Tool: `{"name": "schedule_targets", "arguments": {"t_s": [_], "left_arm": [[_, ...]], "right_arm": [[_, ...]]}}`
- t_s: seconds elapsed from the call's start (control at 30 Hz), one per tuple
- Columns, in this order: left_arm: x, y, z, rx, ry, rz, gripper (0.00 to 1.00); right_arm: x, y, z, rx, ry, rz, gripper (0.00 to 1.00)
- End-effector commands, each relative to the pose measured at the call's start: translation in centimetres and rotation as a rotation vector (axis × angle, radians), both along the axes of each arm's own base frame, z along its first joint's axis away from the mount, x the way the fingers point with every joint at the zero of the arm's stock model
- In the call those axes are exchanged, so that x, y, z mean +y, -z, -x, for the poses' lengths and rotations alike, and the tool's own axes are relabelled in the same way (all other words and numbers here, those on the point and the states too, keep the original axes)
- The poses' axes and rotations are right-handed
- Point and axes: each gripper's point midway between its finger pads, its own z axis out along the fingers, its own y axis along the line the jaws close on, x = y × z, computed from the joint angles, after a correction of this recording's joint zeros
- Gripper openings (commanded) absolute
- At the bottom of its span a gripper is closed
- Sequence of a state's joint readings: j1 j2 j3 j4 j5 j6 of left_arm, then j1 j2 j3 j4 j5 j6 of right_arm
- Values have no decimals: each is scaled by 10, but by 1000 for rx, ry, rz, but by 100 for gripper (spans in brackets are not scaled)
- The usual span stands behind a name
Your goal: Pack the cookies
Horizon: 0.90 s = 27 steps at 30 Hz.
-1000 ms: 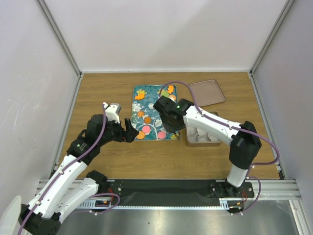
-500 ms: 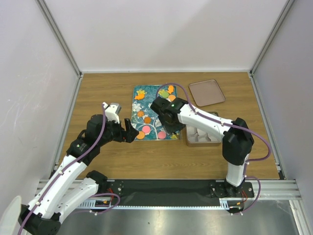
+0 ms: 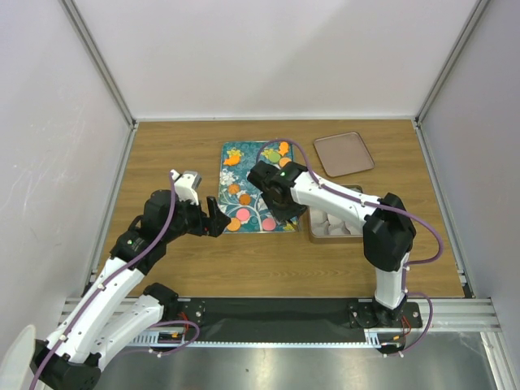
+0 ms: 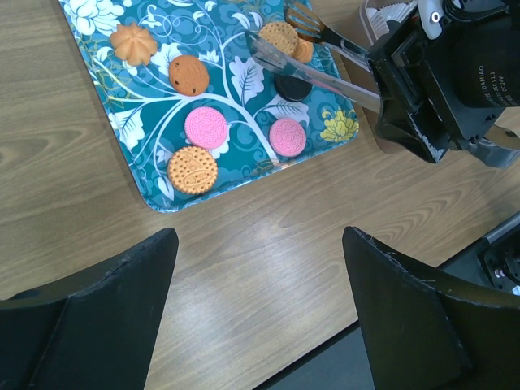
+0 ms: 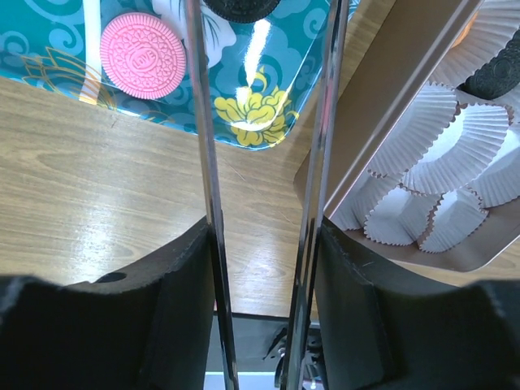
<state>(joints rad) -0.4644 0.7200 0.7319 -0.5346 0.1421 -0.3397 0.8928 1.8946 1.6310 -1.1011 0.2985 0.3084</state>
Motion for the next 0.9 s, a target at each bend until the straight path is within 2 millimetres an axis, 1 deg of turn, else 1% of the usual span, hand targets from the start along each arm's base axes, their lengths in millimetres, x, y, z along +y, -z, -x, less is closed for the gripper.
{"name": "schedule_targets", "arguments": {"t_s": [0.0,0.07,0.17,0.33,0.43,0.67,0.73,0.77,0.83,0.87], "left_arm": [[-4,-7,1,-28,20,17,89],[-4,-8,1,-28,19,19,89],[-4,-8,1,-30,19,20,89],[-4,-7,1,-27,19,18,89],[-4,-8,1,-29,20,18,89],[-4,-7,1,-26,17,17,89],[-3,-7,0,-28,16,17,89],[-4,-7,0,-26,16,16,89],[-4,-6,0,-23,17,16,89],[-4,-7,1,-24,19,17,89]], "right_arm": [[5,-13,-6,-25,-18,-10,50],[5,-13,-6,-27,-16,-8,46],[4,-12,-6,-22,-19,-1,45],[4,-17,-6,-27,-19,-7,42],[4,-26,-11,-49,-5,-23,42],[2,-50,-20,-89,32,-120,42],[1,-53,-20,-94,41,-134,41],[-1,-58,-20,-105,46,-144,41],[-4,-63,-20,-112,60,-161,41],[-5,-70,-20,-127,66,-182,41]]}}
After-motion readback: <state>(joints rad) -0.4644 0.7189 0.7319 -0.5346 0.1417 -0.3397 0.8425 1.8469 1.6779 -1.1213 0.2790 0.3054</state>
